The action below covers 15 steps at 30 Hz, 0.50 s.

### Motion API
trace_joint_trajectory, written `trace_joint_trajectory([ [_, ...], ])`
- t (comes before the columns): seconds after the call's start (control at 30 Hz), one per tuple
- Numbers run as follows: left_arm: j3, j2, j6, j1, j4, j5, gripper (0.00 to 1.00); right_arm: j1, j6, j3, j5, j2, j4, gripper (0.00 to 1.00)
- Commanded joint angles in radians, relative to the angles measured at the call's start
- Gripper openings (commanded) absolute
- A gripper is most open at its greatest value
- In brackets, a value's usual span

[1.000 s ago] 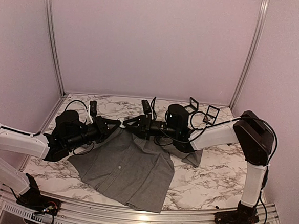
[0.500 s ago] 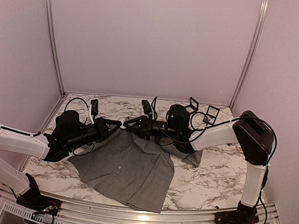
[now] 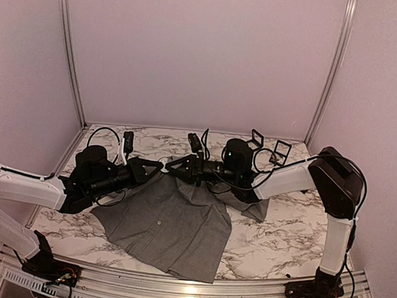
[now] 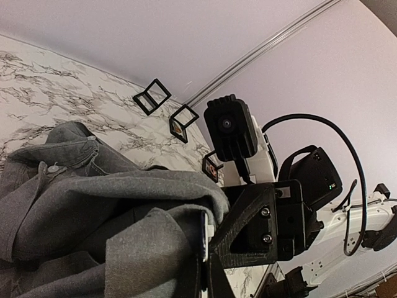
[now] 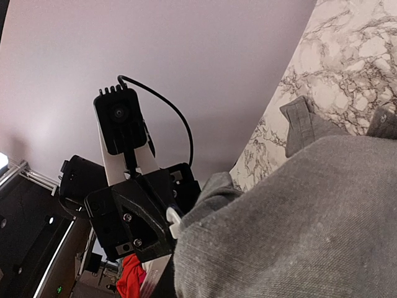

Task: Remove the brooch from the garment
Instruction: Open the brooch with the crumpled clothing.

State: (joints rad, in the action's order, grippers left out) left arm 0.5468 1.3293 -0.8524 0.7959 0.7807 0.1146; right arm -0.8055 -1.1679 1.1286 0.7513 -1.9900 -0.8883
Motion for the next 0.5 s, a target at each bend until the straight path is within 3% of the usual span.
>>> trace_joint_trajectory([
  [0.0,0.033,0.014,-0.012,0.020,0.071,0.072,0.00,0.001,0.054,0.012,-0.007,-0.007,0.054,0.13],
  [0.47,0.023,0.015,-0.060,0.019,0.046,0.036,0.00,0.001,0.112,-0.001,-0.010,0.020,0.072,0.18],
])
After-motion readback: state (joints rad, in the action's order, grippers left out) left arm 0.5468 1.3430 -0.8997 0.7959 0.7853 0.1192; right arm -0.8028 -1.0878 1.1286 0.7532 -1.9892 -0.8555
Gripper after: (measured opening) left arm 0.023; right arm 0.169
